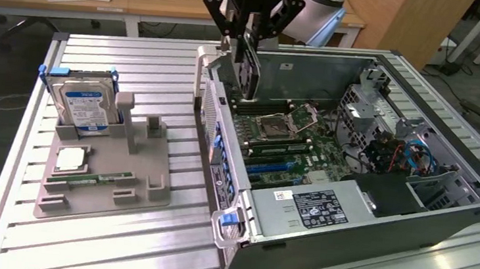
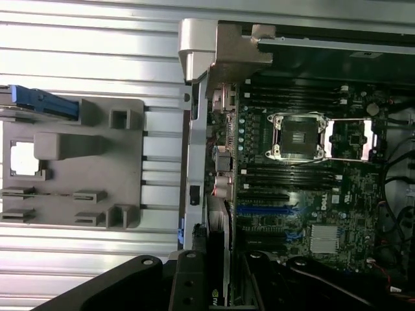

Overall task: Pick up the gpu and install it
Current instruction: 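Pick up the gpu and move the gpu toward the slot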

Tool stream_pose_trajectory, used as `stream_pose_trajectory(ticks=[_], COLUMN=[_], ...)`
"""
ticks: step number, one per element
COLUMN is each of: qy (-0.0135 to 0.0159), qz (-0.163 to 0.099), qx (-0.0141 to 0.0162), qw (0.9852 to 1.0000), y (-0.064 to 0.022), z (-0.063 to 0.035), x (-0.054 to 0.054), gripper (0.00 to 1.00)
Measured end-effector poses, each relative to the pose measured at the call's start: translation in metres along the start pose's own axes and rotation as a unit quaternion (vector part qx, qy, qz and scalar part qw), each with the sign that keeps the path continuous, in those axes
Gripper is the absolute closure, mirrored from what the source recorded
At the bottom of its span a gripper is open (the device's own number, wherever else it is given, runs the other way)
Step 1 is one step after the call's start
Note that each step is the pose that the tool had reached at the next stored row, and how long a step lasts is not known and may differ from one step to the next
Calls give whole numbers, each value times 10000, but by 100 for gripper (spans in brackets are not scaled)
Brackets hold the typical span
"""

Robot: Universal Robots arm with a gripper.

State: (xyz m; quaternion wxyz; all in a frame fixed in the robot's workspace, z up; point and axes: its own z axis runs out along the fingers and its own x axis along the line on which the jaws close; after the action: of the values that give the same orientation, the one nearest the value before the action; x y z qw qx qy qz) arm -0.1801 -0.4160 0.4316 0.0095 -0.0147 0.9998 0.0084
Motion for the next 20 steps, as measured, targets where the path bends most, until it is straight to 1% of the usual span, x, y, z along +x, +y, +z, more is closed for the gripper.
stream_pose_trajectory(ticks=[20], qy=[0], qz=[0], qx=[0], qw=[10000], y=[-9], z=[6], x=[-303], gripper=[74])
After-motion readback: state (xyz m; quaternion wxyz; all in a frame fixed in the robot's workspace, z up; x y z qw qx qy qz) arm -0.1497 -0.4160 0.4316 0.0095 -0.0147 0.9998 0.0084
